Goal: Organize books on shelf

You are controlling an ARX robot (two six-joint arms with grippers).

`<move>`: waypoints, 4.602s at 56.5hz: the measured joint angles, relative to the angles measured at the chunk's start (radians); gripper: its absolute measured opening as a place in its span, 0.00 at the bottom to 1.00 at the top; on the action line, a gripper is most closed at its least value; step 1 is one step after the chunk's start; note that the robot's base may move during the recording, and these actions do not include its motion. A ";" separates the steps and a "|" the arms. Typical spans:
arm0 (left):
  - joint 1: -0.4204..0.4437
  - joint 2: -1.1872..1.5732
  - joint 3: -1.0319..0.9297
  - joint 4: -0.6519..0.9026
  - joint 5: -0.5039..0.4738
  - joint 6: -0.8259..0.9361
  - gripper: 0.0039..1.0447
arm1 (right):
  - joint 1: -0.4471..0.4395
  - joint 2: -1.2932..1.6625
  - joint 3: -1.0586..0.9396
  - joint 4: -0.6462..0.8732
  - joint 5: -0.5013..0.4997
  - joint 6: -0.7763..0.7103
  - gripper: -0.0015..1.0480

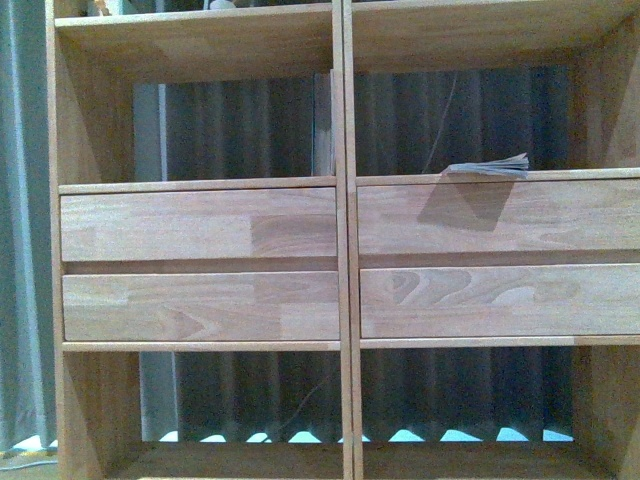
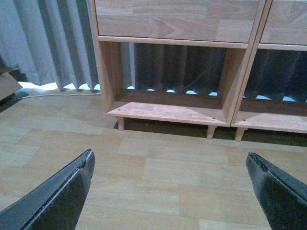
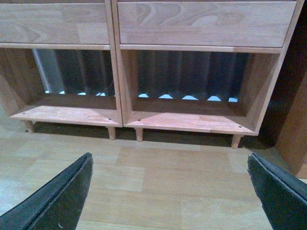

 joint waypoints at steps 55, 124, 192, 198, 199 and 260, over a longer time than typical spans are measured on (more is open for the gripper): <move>0.000 0.000 0.000 0.000 -0.002 0.000 0.93 | 0.000 0.000 0.000 0.000 -0.001 0.000 0.93; 0.000 0.000 0.000 0.000 0.000 0.000 0.93 | -0.154 0.162 0.087 -0.102 -0.376 0.116 0.93; 0.000 0.000 0.000 0.000 -0.001 0.000 0.93 | -0.194 1.290 0.747 0.553 -0.288 1.221 0.93; 0.000 0.000 0.000 0.000 -0.001 0.000 0.93 | -0.220 1.304 0.763 0.553 -0.291 1.234 0.93; 0.000 0.000 0.000 0.000 -0.001 0.000 0.93 | -0.224 1.307 0.766 0.553 -0.292 1.237 0.93; 0.216 0.171 0.018 0.074 0.548 -0.011 0.93 | -0.248 1.130 0.669 0.723 -0.486 1.251 0.07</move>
